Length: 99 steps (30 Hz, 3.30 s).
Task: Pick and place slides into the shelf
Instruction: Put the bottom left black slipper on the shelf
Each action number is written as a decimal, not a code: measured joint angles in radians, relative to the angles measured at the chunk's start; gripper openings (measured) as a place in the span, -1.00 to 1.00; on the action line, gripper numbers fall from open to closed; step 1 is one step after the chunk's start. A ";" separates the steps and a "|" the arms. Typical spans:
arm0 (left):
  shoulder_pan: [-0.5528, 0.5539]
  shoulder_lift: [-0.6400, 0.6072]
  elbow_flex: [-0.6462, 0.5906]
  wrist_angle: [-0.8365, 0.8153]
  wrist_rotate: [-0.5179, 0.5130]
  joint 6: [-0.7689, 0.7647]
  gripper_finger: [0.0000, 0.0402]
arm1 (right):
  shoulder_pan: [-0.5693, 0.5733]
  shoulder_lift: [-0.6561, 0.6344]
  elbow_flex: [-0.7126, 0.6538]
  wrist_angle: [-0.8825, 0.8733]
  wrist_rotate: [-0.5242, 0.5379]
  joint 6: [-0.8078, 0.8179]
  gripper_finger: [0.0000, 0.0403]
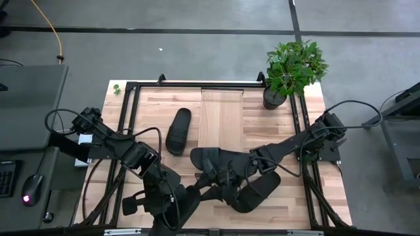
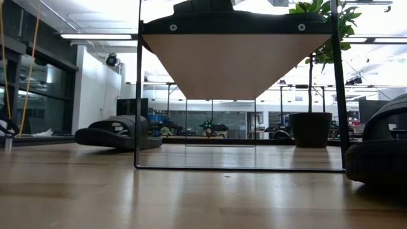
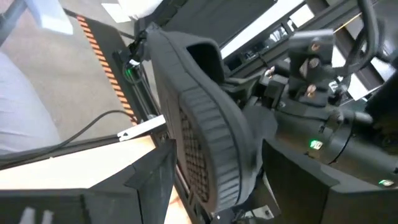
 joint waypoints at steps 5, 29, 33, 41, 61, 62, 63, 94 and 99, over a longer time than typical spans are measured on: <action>0.000 0.000 0.000 0.003 -0.007 0.003 -0.97 | -0.006 0.032 0.000 0.041 -0.004 -0.002 0.14; 0.000 -0.002 0.000 -0.001 -0.030 0.010 -0.97 | -0.010 0.037 -0.001 0.064 -0.012 0.055 -0.67; -0.001 -0.002 0.000 -0.002 -0.050 0.010 -0.95 | -0.011 0.037 -0.001 0.065 -0.011 0.070 -0.68; -0.002 -0.002 0.000 -0.030 -0.100 0.015 -0.63 | -0.018 0.037 -0.001 0.064 -0.004 0.092 -0.68; -0.002 -0.065 0.000 -0.190 -0.364 -0.036 -0.38 | -0.079 0.031 -0.001 0.055 0.015 0.110 -0.68; -0.002 -0.075 0.000 -0.207 -0.384 -0.039 -0.38 | -0.079 0.029 -0.001 0.052 0.017 0.111 -0.68; -0.002 -0.085 0.000 -0.214 -0.400 -0.045 -0.38 | -0.079 0.025 -0.001 0.050 0.019 0.112 -0.68; 0.005 -0.250 0.000 -0.203 -1.180 -0.115 -0.38 | -0.075 -0.003 0.001 -0.009 0.108 0.134 -0.71; -0.002 -0.288 0.000 -0.230 -1.259 -0.172 -0.38 | -0.076 -0.029 0.000 -0.062 0.166 0.114 -0.75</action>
